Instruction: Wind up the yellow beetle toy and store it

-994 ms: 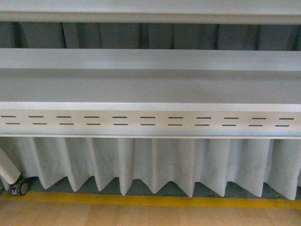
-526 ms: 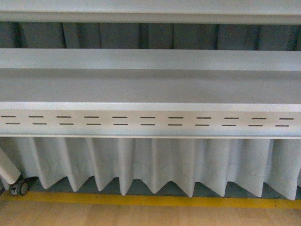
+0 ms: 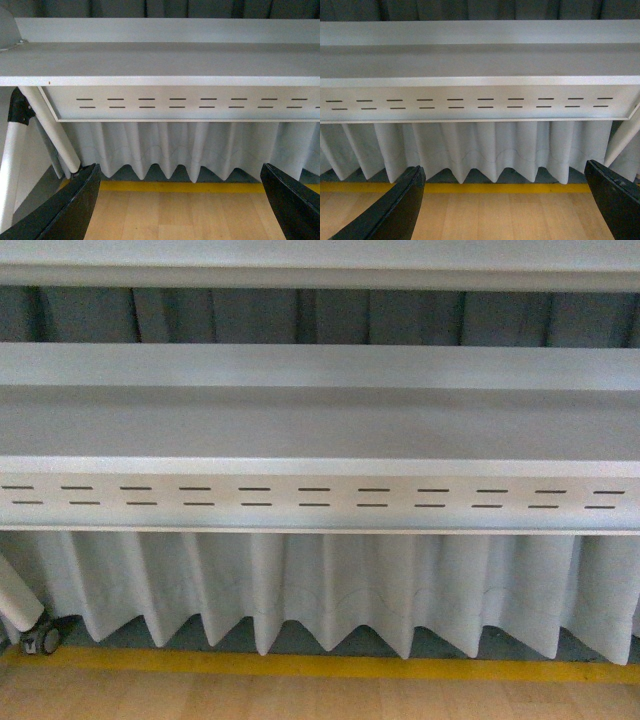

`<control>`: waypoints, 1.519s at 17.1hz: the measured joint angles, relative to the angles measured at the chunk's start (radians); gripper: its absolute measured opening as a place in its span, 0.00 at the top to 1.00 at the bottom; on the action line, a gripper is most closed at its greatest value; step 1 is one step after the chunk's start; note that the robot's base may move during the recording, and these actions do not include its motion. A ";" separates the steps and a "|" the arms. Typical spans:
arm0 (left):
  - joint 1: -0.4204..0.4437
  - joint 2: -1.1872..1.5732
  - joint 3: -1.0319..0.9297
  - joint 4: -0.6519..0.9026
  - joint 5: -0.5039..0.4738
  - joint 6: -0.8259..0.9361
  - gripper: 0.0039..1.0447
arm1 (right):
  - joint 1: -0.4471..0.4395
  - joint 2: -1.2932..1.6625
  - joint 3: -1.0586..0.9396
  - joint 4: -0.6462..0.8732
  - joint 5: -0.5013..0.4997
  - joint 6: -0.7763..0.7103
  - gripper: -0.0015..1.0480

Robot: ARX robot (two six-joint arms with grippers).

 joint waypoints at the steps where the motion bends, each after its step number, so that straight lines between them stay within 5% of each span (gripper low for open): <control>1: 0.000 0.000 0.000 0.000 0.000 0.000 0.06 | 0.000 0.000 0.000 0.000 0.000 0.000 0.06; 26: 0.000 0.001 0.000 0.000 -0.001 0.000 0.06 | 0.000 0.000 0.000 0.003 0.000 0.000 0.06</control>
